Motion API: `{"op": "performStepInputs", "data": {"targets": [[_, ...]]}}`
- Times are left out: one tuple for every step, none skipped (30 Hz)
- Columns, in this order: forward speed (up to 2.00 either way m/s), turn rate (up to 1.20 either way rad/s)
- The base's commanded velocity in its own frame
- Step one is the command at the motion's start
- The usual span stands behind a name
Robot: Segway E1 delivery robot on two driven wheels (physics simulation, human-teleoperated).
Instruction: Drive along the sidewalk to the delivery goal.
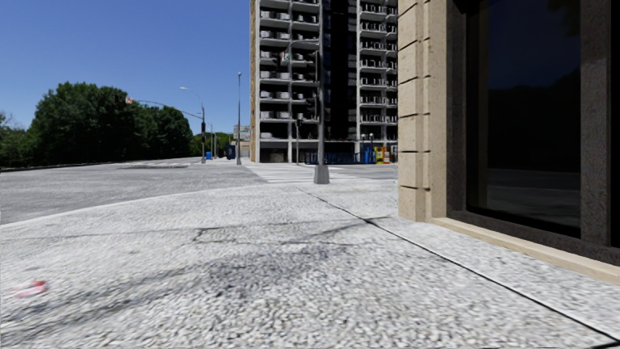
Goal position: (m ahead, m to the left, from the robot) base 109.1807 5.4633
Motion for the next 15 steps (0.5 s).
{"op": "performStepInputs", "data": {"targets": [[2.00,-0.20],[2.00,0.00],[2.00,0.00],[2.00,0.00],[2.00,0.00],[2.00,0.00],[2.00,0.00],[2.00,0.00],[2.00,0.00],[2.00,0.00],[2.00,0.00],[2.00,0.00],[2.00,0.00],[2.00,0.00],[2.00,0.00]]}}
